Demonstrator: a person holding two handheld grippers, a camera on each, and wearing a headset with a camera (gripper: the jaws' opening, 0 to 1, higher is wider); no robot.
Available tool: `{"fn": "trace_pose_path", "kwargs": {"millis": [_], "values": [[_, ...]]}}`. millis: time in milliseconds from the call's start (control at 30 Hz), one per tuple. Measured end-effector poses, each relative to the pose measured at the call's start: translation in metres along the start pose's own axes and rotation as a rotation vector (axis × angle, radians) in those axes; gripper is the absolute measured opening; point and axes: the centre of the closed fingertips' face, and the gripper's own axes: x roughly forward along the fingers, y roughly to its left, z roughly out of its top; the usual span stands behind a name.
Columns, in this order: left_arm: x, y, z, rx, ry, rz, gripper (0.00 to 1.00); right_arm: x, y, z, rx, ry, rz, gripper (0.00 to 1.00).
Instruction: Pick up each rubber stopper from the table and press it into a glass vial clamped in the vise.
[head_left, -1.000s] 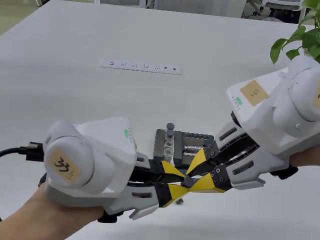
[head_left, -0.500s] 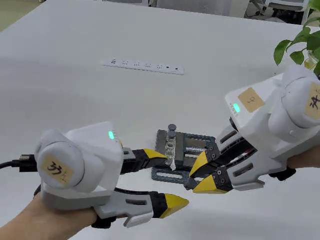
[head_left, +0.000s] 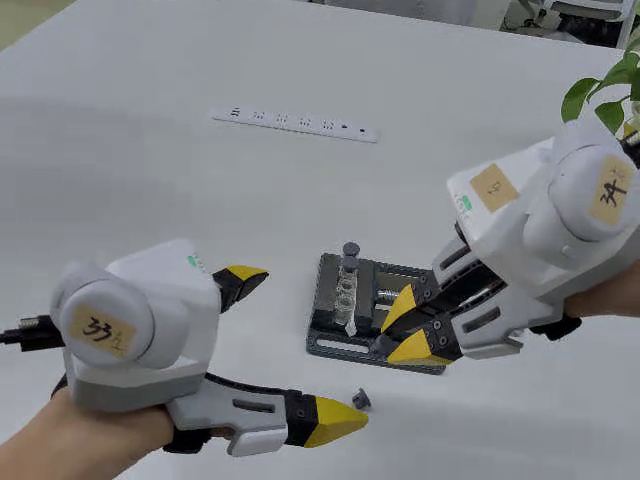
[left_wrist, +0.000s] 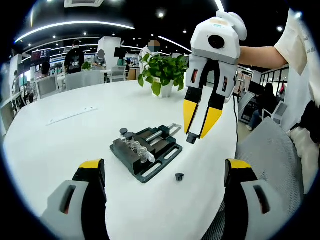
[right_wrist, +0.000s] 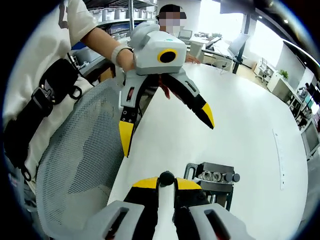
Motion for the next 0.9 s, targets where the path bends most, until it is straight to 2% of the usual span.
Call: {"fn": "trace_pose_path", "kwargs": {"millis": [67,133,200,233,267,400,700,900], "values": [[-0.001,0.003,-0.001,0.016,0.001,0.018,0.99,-0.001,-0.006,-0.002,-0.016,0.019,-0.005,0.06],[-0.002,0.006,-0.003,0.008,0.001,0.022,0.99,-0.002,-0.013,-0.003,-0.034,0.035,-0.007,0.05],[-0.002,0.007,-0.002,0.004,0.0,0.026,0.99,-0.004,-0.021,-0.005,-0.083,0.058,-0.014,0.05],[-0.002,0.007,-0.002,0.001,-0.001,0.03,0.99,-0.006,-0.028,-0.01,-0.11,0.095,-0.027,0.05],[-0.003,0.008,-0.003,0.0,-0.001,0.034,0.99,-0.006,-0.033,-0.011,-0.132,0.11,-0.035,0.05],[-0.006,0.01,-0.007,-0.016,-0.003,0.053,0.99,-0.003,-0.051,-0.013,-0.178,0.133,-0.048,0.05],[-0.014,0.019,-0.011,-0.041,-0.014,0.101,0.99,0.012,-0.079,-0.023,-0.302,0.239,-0.009,0.05],[-0.018,0.021,-0.014,-0.058,-0.022,0.12,0.99,0.022,-0.085,-0.027,-0.369,0.28,0.03,0.05]]}}
